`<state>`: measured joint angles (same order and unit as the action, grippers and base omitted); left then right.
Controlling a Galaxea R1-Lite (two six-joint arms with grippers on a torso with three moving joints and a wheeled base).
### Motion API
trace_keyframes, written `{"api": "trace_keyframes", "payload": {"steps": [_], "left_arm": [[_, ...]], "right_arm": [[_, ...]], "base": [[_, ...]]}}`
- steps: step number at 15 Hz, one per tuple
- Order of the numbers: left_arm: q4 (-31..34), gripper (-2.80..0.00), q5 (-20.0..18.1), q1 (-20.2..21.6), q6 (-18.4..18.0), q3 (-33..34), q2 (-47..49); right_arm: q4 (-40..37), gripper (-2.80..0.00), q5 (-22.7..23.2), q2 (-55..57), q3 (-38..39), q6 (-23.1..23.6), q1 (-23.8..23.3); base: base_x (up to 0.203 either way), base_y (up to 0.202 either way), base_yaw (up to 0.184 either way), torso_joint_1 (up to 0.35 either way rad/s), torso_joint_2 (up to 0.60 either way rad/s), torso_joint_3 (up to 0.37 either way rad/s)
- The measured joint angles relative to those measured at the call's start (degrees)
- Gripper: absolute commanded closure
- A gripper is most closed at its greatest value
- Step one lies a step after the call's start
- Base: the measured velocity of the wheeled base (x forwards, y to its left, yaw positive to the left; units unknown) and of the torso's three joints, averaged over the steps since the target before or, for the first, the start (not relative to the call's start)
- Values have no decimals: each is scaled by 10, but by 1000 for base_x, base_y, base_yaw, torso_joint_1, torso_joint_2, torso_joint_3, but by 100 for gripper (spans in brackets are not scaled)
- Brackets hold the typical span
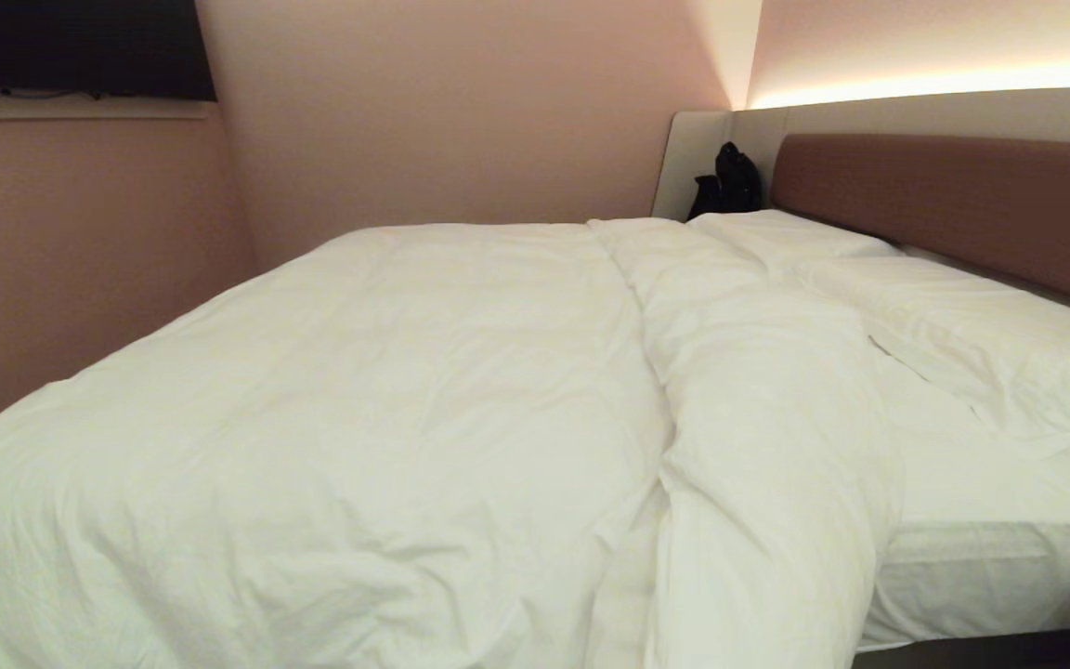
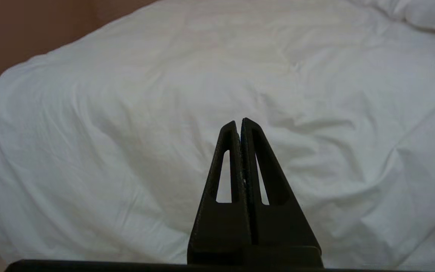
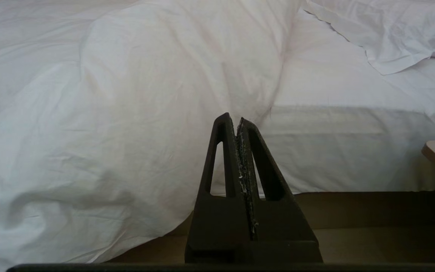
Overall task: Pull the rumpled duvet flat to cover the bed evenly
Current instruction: Flatten the corners of the folded blanket
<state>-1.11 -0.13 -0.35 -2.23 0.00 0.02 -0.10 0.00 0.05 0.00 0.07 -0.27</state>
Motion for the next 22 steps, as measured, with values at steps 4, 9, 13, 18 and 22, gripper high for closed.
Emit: {"api": "trace_keyframes", "payload": {"steps": [4, 9, 13, 18, 22], "left_arm": [[11, 0, -2, 0, 5, 0, 0], [11, 0, -2, 0, 7, 0, 0], [10, 0, -2, 0, 5, 0, 0], [11, 0, -2, 0, 6, 0, 0], [11, 0, -3, 0, 5, 0, 0]], "right_arm": [[0, 0, 0, 0, 0, 0, 0], [0, 0, 0, 0, 0, 0, 0], [0, 0, 0, 0, 0, 0, 0], [0, 0, 0, 0, 0, 0, 0], [0, 0, 0, 0, 0, 0, 0]], "base": [[0, 0, 0, 0, 0, 0], [0, 0, 0, 0, 0, 0], [0, 0, 0, 0, 0, 0], [-165, 0, 1, 3, 2, 2], [-67, 0, 0, -2, -1, 1]]}}
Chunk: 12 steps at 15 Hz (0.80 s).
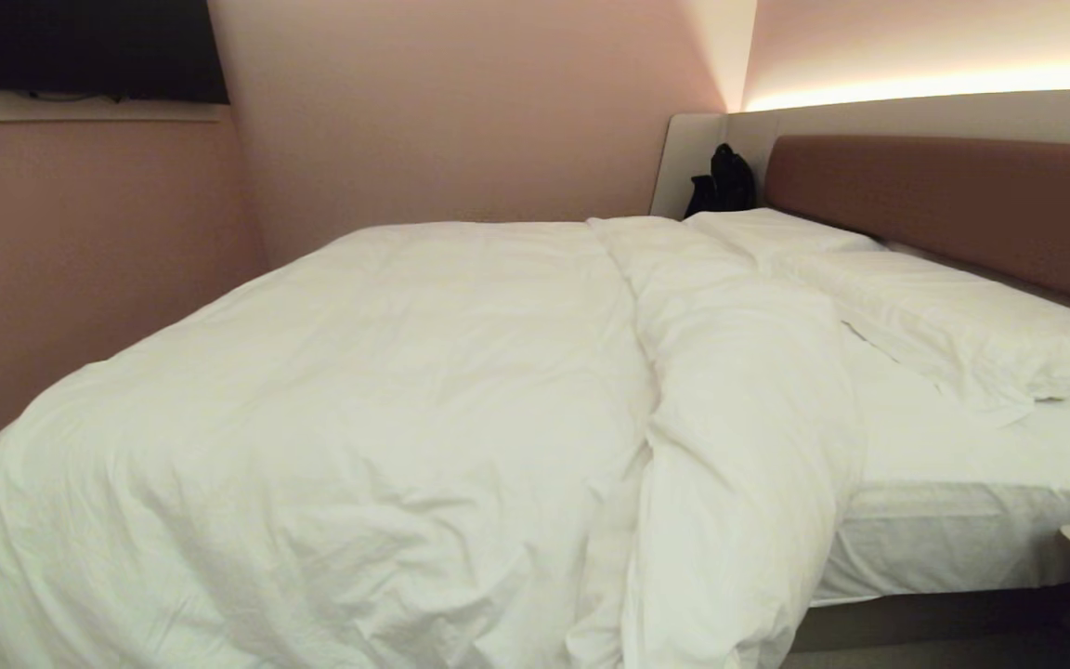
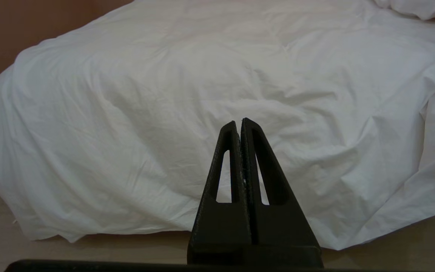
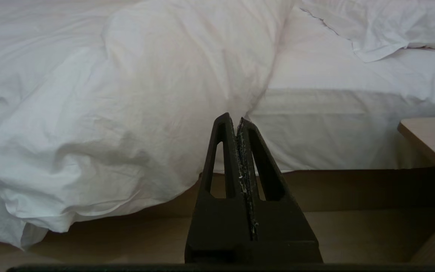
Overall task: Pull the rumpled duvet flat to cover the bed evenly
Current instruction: Flatten the corners of the folded blanket
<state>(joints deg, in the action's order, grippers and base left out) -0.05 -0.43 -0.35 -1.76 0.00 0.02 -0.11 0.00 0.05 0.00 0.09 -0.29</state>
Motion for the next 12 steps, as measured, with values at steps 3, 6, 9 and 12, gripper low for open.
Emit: {"api": "trace_keyframes", "payload": {"steps": [3, 6, 9, 12], "left_arm": [[0, 0, 1, 0, 0, 0, 0], [0, 0, 2, 0, -1, 0, 0], [0, 0, 2, 0, -1, 0, 0], [1, 0, 2, 0, -2, -1, 0]], "right_arm": [[0, 0, 0, 0, 0, 0, 0], [0, 0, 0, 0, 0, 0, 0], [0, 0, 0, 0, 0, 0, 0], [0, 0, 0, 0, 0, 0, 0]], "base": [[0, 0, 0, 0, 0, 0], [0, 0, 0, 0, 0, 0], [0, 0, 0, 0, 0, 0], [-1, -96, 2, 4, 2, 0]]}}
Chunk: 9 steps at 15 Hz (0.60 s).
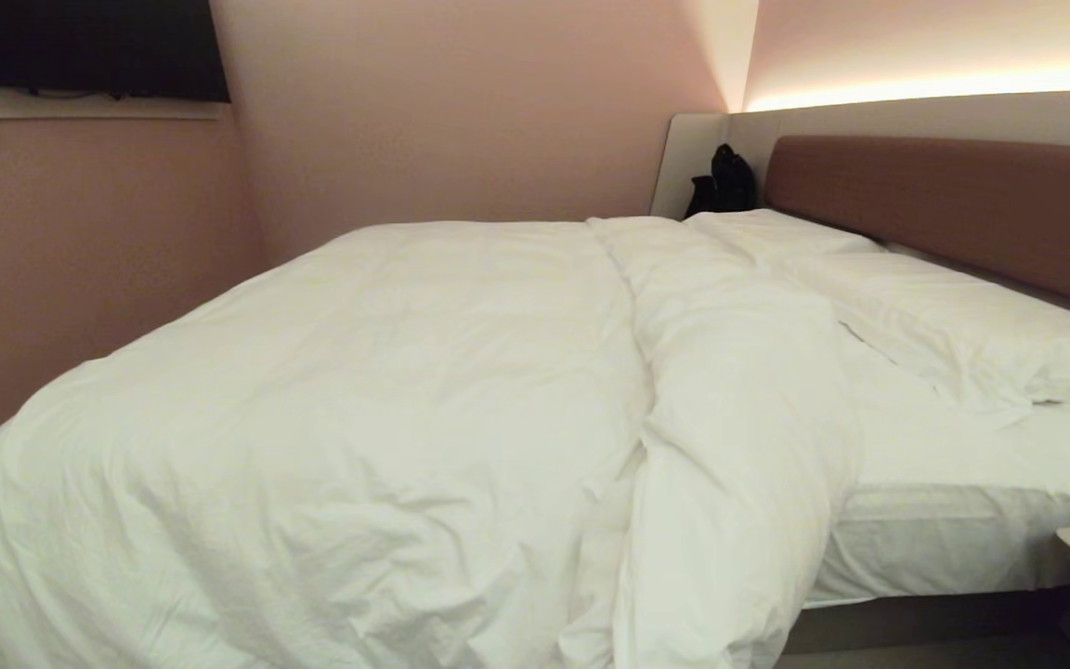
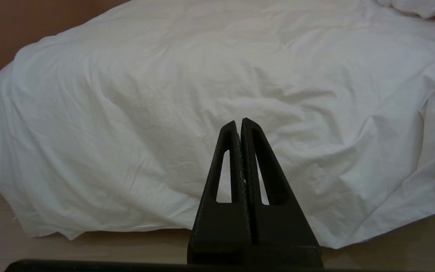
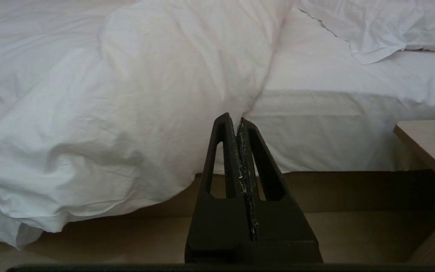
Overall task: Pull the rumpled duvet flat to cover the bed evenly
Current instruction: Flatten the corners of the folded blanket
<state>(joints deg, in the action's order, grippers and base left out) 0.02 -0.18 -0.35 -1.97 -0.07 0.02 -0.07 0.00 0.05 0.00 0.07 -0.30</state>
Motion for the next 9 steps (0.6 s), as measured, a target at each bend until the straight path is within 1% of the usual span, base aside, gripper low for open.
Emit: {"api": "trace_keyframes", "payload": {"steps": [9], "left_arm": [[0, 0, 0, 0, -1, 0, 0]], "right_arm": [[0, 0, 0, 0, 0, 0, 0]], "base": [[0, -192, 2, 3, 1, 2]]}}
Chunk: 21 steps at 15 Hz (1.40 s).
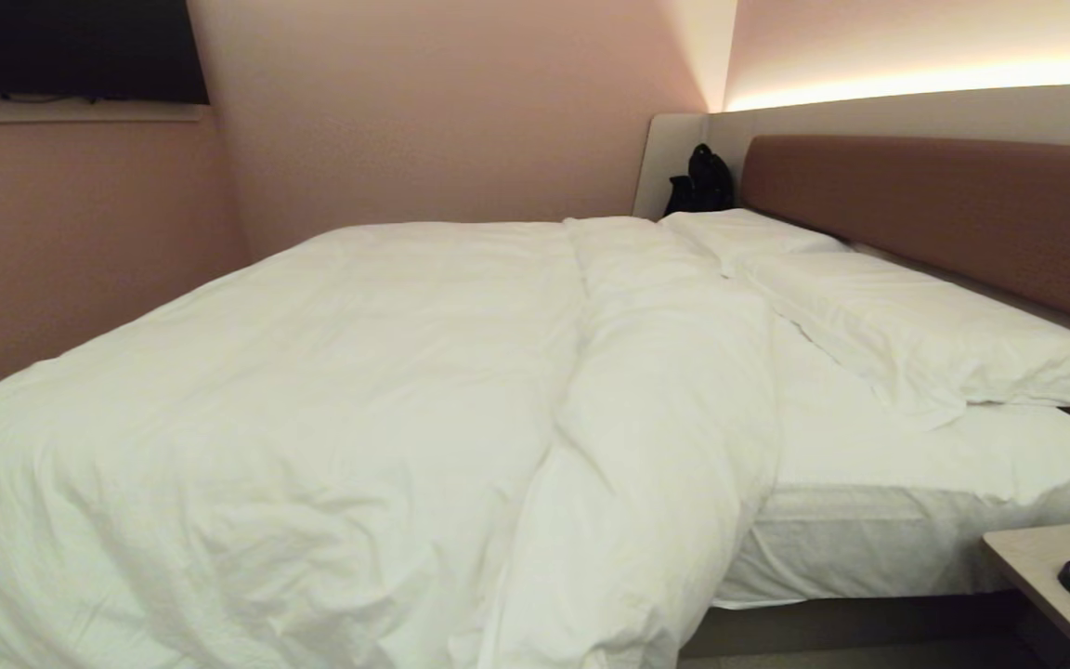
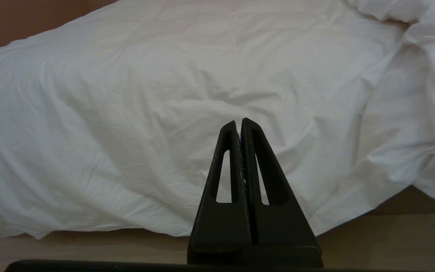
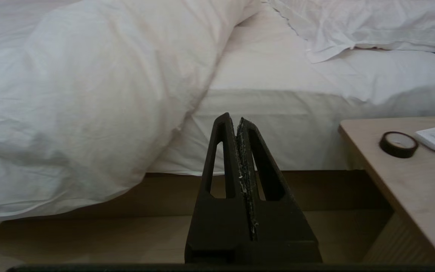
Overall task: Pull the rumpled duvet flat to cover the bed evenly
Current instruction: Flatten the corners of the folded blanket
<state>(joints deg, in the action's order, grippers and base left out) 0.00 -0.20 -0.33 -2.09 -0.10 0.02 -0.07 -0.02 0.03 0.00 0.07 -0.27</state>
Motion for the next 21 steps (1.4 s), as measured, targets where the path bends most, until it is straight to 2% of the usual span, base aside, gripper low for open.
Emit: {"api": "trace_keyframes", "payload": {"steps": [4, 11, 16, 21], "left_arm": [[-1, 0, -1, 0, 12, 1, 0], [-1, 0, 0, 0, 12, 1, 0], [-1, 0, -1, 0, 12, 1, 0], [-1, 0, 0, 0, 12, 1, 0]], "right_arm": [[-1, 0, -1, 0, 0, 5, 0], [-9, 0, 7, 0, -3, 31, 0], [-13, 0, 16, 1, -10, 64, 0], [-15, 0, 19, 1, -27, 67, 0]], "base": [[0, -46, -1, 2, 1, 3], [0, 0, 0, 0, 0, 0], [0, 0, 0, 0, 0, 0], [0, 0, 0, 0, 0, 0]]}}
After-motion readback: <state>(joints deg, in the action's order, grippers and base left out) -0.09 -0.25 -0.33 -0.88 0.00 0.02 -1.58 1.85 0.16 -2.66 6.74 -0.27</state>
